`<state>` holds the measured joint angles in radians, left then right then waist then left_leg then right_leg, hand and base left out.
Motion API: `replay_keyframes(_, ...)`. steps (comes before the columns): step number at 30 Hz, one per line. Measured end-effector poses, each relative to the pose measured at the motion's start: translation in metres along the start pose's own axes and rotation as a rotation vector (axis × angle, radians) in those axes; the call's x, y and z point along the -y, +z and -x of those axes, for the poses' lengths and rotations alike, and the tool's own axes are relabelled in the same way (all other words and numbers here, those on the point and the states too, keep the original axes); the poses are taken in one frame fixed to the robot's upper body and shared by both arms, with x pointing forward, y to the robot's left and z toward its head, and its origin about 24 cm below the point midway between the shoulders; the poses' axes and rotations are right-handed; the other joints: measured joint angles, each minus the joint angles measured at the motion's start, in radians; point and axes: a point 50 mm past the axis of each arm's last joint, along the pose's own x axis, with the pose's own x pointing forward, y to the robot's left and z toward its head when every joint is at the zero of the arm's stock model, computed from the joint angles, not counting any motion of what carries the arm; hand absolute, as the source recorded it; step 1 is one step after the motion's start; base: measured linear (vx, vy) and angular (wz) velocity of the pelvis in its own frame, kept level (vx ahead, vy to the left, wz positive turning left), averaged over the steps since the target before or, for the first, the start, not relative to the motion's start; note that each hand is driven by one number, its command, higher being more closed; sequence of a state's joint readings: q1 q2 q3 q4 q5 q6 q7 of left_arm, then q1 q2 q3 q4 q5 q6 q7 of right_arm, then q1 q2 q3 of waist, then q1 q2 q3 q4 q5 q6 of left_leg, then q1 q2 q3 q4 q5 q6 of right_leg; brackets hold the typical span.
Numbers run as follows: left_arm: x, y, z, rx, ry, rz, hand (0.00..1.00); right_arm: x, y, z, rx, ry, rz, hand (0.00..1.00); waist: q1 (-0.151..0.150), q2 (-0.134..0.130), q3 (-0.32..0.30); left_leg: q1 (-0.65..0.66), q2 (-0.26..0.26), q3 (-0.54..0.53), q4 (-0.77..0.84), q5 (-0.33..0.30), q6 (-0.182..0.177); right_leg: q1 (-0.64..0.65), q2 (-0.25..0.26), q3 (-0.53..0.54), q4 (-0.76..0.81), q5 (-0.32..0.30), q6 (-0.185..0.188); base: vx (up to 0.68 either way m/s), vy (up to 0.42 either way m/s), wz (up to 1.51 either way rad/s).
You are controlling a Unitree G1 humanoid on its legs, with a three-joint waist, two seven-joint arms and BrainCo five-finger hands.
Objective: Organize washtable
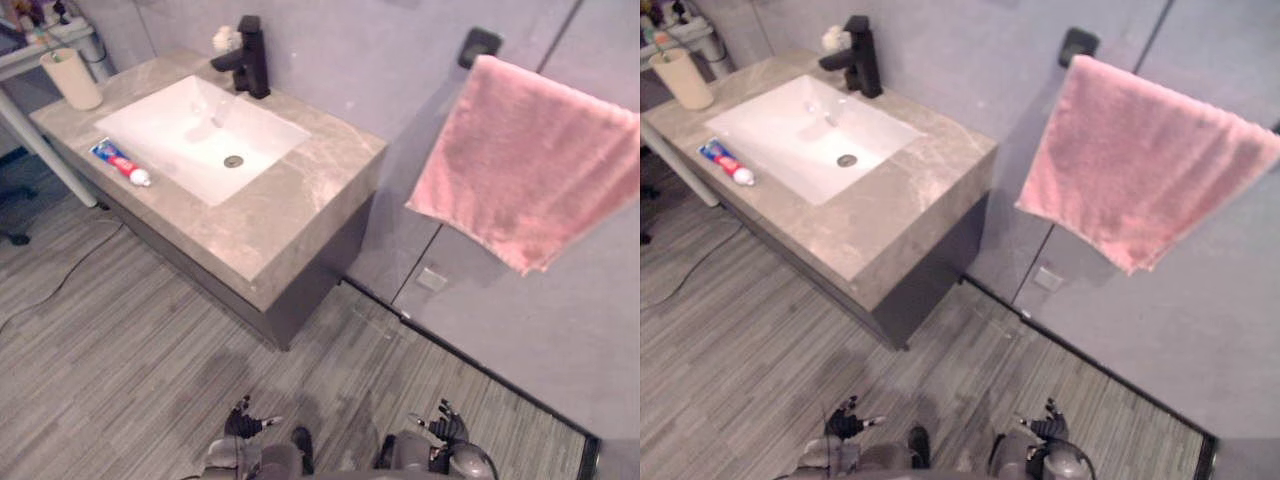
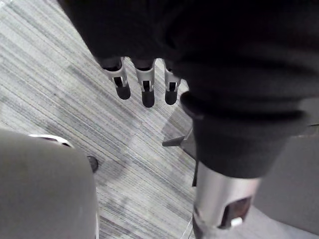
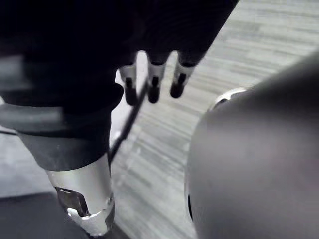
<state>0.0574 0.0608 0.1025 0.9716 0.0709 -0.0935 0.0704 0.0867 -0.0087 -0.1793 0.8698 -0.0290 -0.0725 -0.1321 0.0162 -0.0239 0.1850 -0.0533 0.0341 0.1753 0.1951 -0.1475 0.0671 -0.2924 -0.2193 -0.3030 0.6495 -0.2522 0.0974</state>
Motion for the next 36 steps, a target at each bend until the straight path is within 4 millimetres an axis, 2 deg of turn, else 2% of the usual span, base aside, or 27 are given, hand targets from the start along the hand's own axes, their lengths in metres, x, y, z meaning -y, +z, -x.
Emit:
replay_keyframes(1, -0.001, 0.003, -0.001, 0.005, 0.009, 0.015, 0.0, -0.001, 0.003, 0.0, 0.011, 0.003, -0.003, 0.0, -0.002, 0.0, 0.011, 0.02, 0.002, -0.019, 0.006, -0.017, -0.006, -0.019, 0.021, 0.002, -0.084, 0.012, -0.001, 0.25, -0.051, 0.5)
replay_keyframes(3, -0.001, 0.003, -0.001, 0.005, 0.015, 0.027, 0.0, -0.001, 0.004, 0.0, 0.019, 0.003, -0.004, 0.0, 0.001, -0.003, 0.017, 0.035, 0.003, -0.043, 0.026, -0.055, -0.027, -0.045, 0.048, 0.024, -0.243, 0.075, 0.0, 0.29, -0.086, 0.51)
replay_keyframes(5, -0.005, 0.001, -0.001, -0.002, 0.044, 0.061, 0.0, -0.001, 0.007, 0.0, 0.029, 0.002, -0.011, 0.0, -0.001, -0.007, 0.023, 0.058, 0.0, -0.099, 0.043, -0.094, -0.066, -0.072, 0.072, 0.101, -0.403, 0.17, 0.011, 0.38, -0.169, 0.63)
replay_keyframes(7, -0.008, 0.001, -0.001, -0.003, 0.059, 0.07, 0.0, 0.0, 0.007, 0.0, 0.029, -0.001, -0.012, 0.0, -0.001, -0.019, 0.026, 0.078, 0.0, -0.162, 0.054, -0.132, -0.098, -0.086, 0.074, 0.168, -0.41, 0.192, 0.007, 0.46, -0.3, 0.98)
replay_keyframes(8, -0.009, 0.0, -0.001, -0.007, 0.063, 0.074, 0.0, 0.003, 0.006, -0.001, 0.028, -0.006, -0.007, 0.0, -0.002, -0.022, 0.025, 0.082, 0.016, -0.205, 0.057, -0.154, -0.123, -0.085, 0.077, 0.167, -0.38, 0.264, -0.012, 0.48, -0.382, 1.19)
replay_keyframes(9, -0.01, 0.0, -0.001, -0.008, 0.065, 0.071, 0.0, 0.006, 0.007, -0.001, 0.031, -0.012, -0.001, 0.0, -0.002, -0.023, 0.019, 0.08, 0.033, -0.227, 0.056, -0.16, -0.135, -0.08, 0.08, 0.146, -0.36, 0.295, -0.029, 0.58, -0.489, 1.23)
replay_keyframes(10, -0.004, 0.001, -0.001, -0.007, 0.052, 0.078, 0.0, 0.01, 0.014, -0.004, 0.048, -0.026, 0.011, 0.0, -0.005, 0.011, 0.017, 0.073, 0.078, -0.223, 0.038, -0.141, -0.173, -0.086, 0.086, 0.075, -0.319, 0.265, -0.079, 0.38, -0.321, 1.0)
replay_keyframes(11, 0.0, 0.002, -0.001, -0.005, 0.042, 0.083, 0.0, 0.014, 0.02, -0.006, 0.063, -0.037, 0.017, 0.0, -0.012, 0.021, 0.016, 0.07, 0.1, -0.191, 0.017, -0.118, -0.201, -0.086, 0.087, 0.045, -0.308, 0.257, -0.1, 0.55, -0.413, 1.35)
replay_keyframes(12, 0.008, 0.003, -0.001, -0.003, 0.025, 0.092, 0.0, 0.022, 0.034, -0.011, 0.101, -0.063, 0.019, 0.0, -0.033, 0.034, 0.013, 0.066, 0.137, -0.094, -0.032, -0.059, -0.236, -0.069, 0.083, -0.018, -0.306, 0.239, -0.129, 0.34, -0.224, 1.12)
replay_keyframes(14, 0.012, 0.007, -0.002, 0.006, 0.005, 0.077, 0.0, 0.031, 0.039, -0.012, 0.119, -0.09, 0.013, 0.0, -0.052, 0.033, 0.013, 0.084, 0.162, 0.015, -0.089, -0.046, -0.259, -0.013, 0.089, -0.045, -0.337, 0.235, -0.136, 0.4, -0.217, 1.22)
replay_keyframes(15, 0.017, 0.011, -0.002, 0.022, -0.016, 0.048, 0.0, 0.041, 0.038, -0.012, 0.117, -0.124, 0.019, 0.0, -0.056, 0.035, 0.011, 0.119, 0.17, 0.093, -0.145, -0.046, -0.26, 0.046, 0.101, -0.043, -0.361, 0.235, -0.136, 0.31, -0.093, 1.08)
replay_keyframes(16, 0.019, 0.011, -0.002, 0.029, -0.027, 0.029, 0.0, 0.045, 0.04, -0.012, 0.122, -0.136, 0.024, 0.0, -0.051, 0.038, 0.006, 0.144, 0.168, 0.105, -0.178, -0.044, -0.261, 0.063, 0.117, -0.031, -0.36, 0.235, -0.136, 0.21, -0.018, 0.68)
replay_keyframes(17, 0.02, 0.011, -0.001, 0.035, -0.034, 0.016, 0.0, 0.048, 0.043, -0.013, 0.135, -0.14, 0.032, 0.0, -0.043, 0.047, -0.001, 0.152, 0.16, 0.104, -0.203, -0.016, -0.273, 0.065, 0.136, -0.019, -0.352, 0.234, -0.136, 0.13, 0.03, 0.07)
replay_keyframes(18, 0.021, 0.01, -0.001, 0.033, -0.037, 0.01, 0.0, 0.049, 0.046, -0.013, 0.146, -0.141, 0.035, 0.0, -0.033, 0.056, -0.006, 0.151, 0.156, 0.104, -0.205, 0.032, -0.265, 0.063, 0.151, -0.014, -0.346, 0.234, -0.136, 0.14, 0.035, -0.35)
replay_keyframes(19, 0.015, 0.005, 0.0, 0.021, -0.025, -0.009, 0.0, 0.044, 0.051, -0.015, 0.158, -0.131, 0.03, 0.0, -0.018, 0.042, -0.013, 0.156, 0.155, 0.122, -0.198, 0.042, -0.22, 0.055, 0.161, 0.008, -0.338, 0.229, -0.138, 0.11, 0.023, -0.41)
replay_keyframes(21, 0.01, 0.001, 0.001, 0.007, -0.014, -0.023, 0.0, 0.034, 0.051, -0.015, 0.164, -0.096, 0.045, 0.0, -0.023, 0.029, -0.02, 0.149, 0.142, 0.13, -0.178, 0.043, -0.219, 0.055, 0.145, 0.015, -0.337, 0.223, -0.129, 0.03, 0.023, -0.15)
replay_keyframes(23, 0.008, -0.001, 0.001, 0.002, -0.006, -0.016, 0.0, 0.024, 0.044, -0.013, 0.145, -0.06, 0.071, 0.0, -0.029, 0.033, -0.026, 0.133, 0.109, 0.122, -0.17, 0.043, -0.218, 0.061, 0.109, 0.024, -0.336, 0.197, -0.09, -0.01, 0.079, 0.25)
replay_keyframes(25, 0.007, -0.001, 0.001, 0.002, -0.002, -0.016, 0.0, 0.017, 0.039, -0.012, 0.125, -0.04, 0.08, 0.0, -0.028, 0.037, -0.029, 0.106, 0.096, 0.095, -0.147, 0.047, -0.214, 0.064, 0.087, 0.013, -0.338, 0.192, -0.082, -0.01, 0.06, 0.48)
replay_keyframes(28, 0.004, 0.003, 0.0, 0.02, 0.006, -0.021, 0.0, 0.015, 0.028, -0.01, 0.092, -0.034, 0.094, 0.0, -0.032, 0.038, -0.038, 0.046, 0.085, 0.045, -0.147, 0.099, -0.2, 0.092, 0.049, -0.083, -0.367, 0.19, -0.078, -0.02, 0.02, 1.09)
replay_keyframes(30, 0.004, 0.002, 0.001, 0.017, 0.006, -0.025, 0.0, 0.015, 0.022, -0.009, 0.065, -0.037, 0.095, 0.0, -0.03, 0.031, -0.06, 0.001, 0.087, 0.086, -0.149, 0.141, -0.179, 0.098, 0.042, -0.126, -0.386, 0.19, -0.079, -0.04, -0.002, 1.28)
replay_keyframes(33, 0.002, -0.007, 0.004, -0.009, 0.007, -0.035, 0.0, 0.01, 0.027, -0.01, 0.08, -0.029, 0.1, 0.0, -0.028, 0.027, -0.076, -0.004, 0.093, 0.158, -0.22, 0.217, -0.154, 0.121, 0.04, -0.191, -0.392, 0.191, -0.081, -0.08, -0.008, 0.93)
replay_keyframes(34, 0.003, -0.009, 0.004, -0.013, 0.001, -0.039, 0.0, 0.007, 0.026, -0.01, 0.077, -0.025, 0.092, 0.0, -0.032, 0.024, -0.086, -0.007, 0.096, 0.201, -0.208, 0.203, -0.137, 0.123, 0.026, -0.228, -0.394, 0.182, -0.094, -0.11, 0.016, 0.8)
replay_keyframes(35, 0.008, -0.008, 0.004, -0.015, -0.022, -0.062, 0.0, 0.013, 0.024, -0.009, 0.071, -0.049, 0.067, 0.0, -0.043, 0.02, -0.084, -0.012, 0.117, 0.332, -0.07, 0.104, -0.108, 0.151, 0.0, -0.283, -0.393, 0.171, -0.097, -0.08, 0.03, 0.95)
replay_keyframes(36, 0.011, -0.008, 0.004, -0.013, -0.029, -0.061, 0.0, 0.019, 0.02, -0.008, 0.062, -0.067, 0.057, 0.0, -0.058, 0.021, -0.085, -0.001, 0.123, 0.367, -0.035, 0.081, -0.12, 0.166, -0.013, -0.309, -0.391, 0.174, -0.092, -0.08, 0.054, 0.91)
